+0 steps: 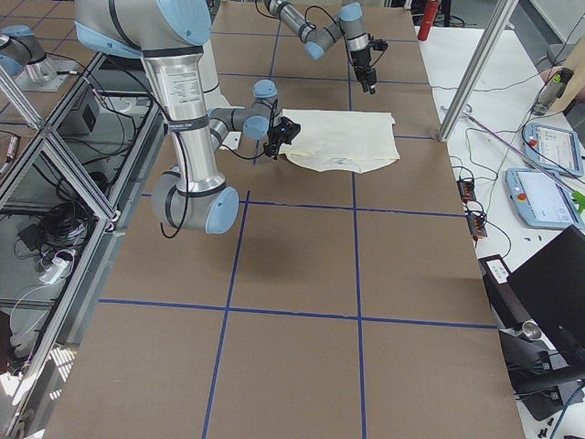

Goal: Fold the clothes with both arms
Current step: 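Release the shirt and reposition both grippers at its edges, then move both grippers down to the shirt edge nearest the robot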

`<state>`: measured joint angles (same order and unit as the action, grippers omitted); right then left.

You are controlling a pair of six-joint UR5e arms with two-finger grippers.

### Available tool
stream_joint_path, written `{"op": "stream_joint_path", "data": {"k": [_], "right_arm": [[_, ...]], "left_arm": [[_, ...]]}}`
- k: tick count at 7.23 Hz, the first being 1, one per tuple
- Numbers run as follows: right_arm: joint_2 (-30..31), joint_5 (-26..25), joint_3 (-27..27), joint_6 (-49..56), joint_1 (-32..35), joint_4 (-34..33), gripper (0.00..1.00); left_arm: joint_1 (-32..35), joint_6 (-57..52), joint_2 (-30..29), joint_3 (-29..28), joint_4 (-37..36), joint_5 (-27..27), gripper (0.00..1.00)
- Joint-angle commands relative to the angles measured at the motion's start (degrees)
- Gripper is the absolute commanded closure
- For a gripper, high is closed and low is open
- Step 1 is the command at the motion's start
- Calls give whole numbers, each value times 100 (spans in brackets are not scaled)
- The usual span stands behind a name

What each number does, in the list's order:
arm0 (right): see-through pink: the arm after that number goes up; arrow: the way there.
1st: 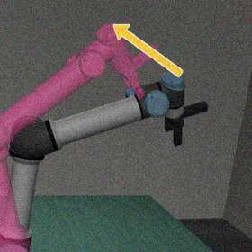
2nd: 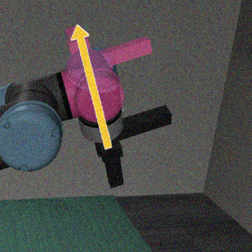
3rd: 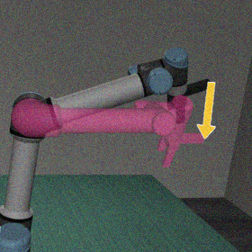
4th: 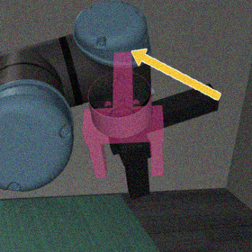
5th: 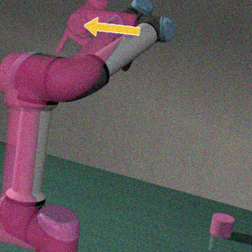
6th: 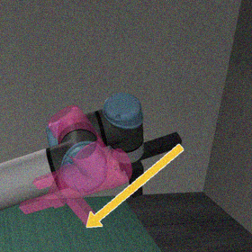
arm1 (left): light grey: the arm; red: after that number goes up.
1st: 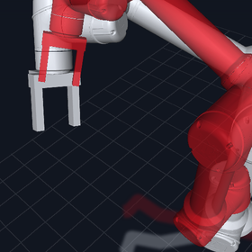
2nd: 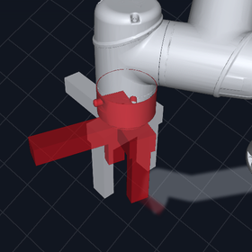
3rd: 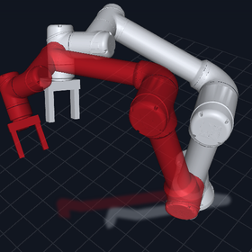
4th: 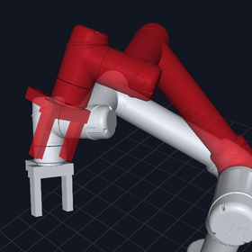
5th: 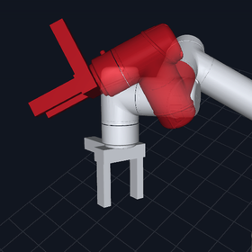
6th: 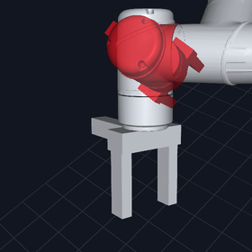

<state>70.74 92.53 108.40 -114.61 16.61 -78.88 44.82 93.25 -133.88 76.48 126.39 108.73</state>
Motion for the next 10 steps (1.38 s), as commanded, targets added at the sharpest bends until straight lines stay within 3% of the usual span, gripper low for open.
{"op": "stream_joint_path", "data": {"k": [1, 3, 5, 6, 7, 10], "right_arm": [[-86, -190, -90, 0, -9, -31, 5], [-95, -244, -195, 0, 18, -31, 15], [-104, -262, -196, 0, 36, -31, 33], [-104, -244, -196, 0, 44, -31, 76], [-113, -244, -196, 0, 44, -31, 100], [-244, -200, -143, 53, 211, -31, 100]], "left_arm": [[0, 1, 3, 7, -35, -1, 35], [0, 1, 3, 7, -36, -1, 35], [0, -8, 46, 16, -36, -1, 35], [0, 0, 177, 190, -36, -1, 35], [0, -8, 292, 304, -36, -1, 35], [-9, -8, 319, 367, -36, -1, 35]]}}
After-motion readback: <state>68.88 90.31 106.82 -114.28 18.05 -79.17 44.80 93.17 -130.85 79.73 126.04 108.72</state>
